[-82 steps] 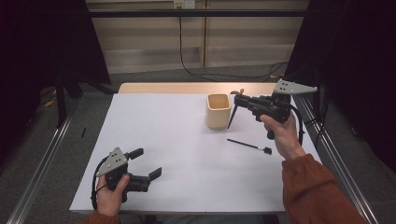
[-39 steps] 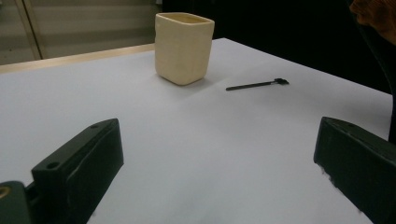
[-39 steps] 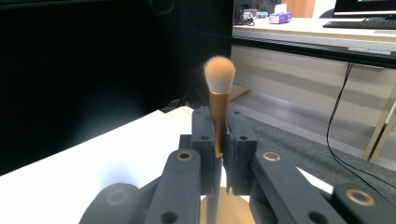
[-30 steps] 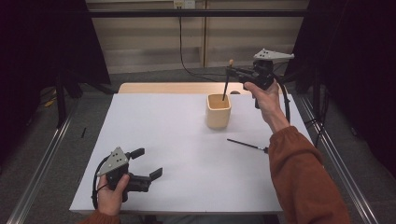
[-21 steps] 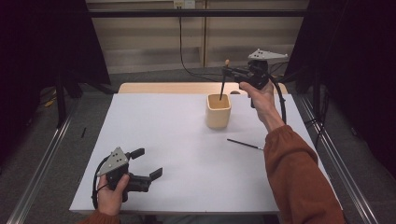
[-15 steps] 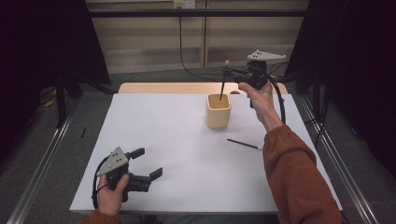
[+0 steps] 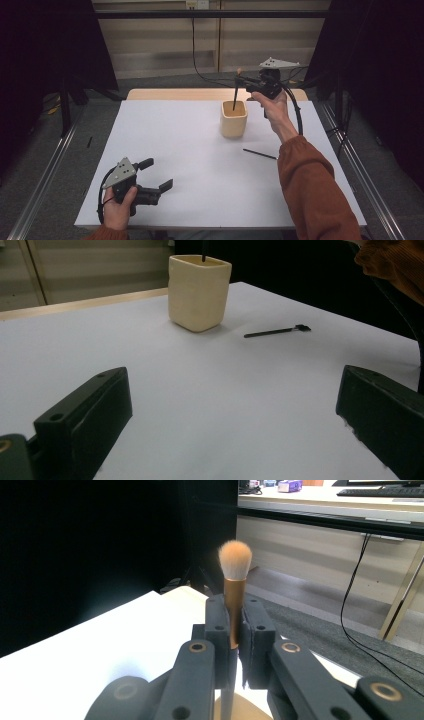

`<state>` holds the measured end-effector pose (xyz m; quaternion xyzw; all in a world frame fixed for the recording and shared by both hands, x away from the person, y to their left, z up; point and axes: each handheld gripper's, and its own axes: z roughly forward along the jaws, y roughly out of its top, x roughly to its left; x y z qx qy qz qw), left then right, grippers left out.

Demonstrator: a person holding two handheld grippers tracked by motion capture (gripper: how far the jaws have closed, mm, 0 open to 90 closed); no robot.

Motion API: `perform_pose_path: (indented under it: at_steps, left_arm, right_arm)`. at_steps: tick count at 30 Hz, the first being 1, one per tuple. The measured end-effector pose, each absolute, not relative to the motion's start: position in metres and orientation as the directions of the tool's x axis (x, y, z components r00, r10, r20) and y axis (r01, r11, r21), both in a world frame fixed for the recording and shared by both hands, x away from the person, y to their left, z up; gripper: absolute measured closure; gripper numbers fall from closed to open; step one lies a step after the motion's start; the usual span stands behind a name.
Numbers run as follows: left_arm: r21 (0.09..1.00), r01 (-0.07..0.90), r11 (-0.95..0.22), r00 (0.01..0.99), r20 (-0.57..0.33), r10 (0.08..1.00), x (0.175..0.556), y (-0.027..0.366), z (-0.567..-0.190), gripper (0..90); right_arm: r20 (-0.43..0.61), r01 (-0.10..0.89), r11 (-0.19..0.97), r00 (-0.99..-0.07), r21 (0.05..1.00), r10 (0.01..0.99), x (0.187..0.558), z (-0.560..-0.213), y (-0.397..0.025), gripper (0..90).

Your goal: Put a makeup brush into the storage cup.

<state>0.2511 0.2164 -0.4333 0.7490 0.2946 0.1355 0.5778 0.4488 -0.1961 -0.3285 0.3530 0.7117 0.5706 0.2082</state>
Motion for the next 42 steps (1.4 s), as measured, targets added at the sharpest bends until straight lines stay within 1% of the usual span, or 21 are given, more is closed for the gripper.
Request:
perform_pose_path:
  at_steps: [8, 13, 34, 42]
  left_arm:
    - [0.943, 0.289, -0.164, 0.783, -0.134, 0.608, 0.251, 0.218, -0.433, 1.4]
    - [0.943, 0.29, -0.164, 0.78, -0.133, 0.611, 0.251, 0.219, -0.433, 1.4]
    - [0.945, 0.29, -0.153, 0.774, -0.138, 0.618, 0.252, 0.221, -0.434, 1.4]
    - [0.943, 0.292, -0.161, 0.774, -0.134, 0.619, 0.252, 0.221, -0.434, 1.4]
  right_arm:
    - [0.1, 0.271, 0.116, -0.668, 0.955, 0.738, 0.449, -0.337, -0.191, 84.2]
    - [0.109, 0.292, 0.123, -0.667, 0.949, 0.737, 0.449, -0.35, -0.191, 84.2]
    - [0.142, 0.329, 0.114, -0.661, 0.938, 0.737, 0.443, -0.378, -0.195, 84.2]
    - [0.16, 0.343, 0.102, -0.654, 0.934, 0.739, 0.442, -0.383, -0.198, 84.1]
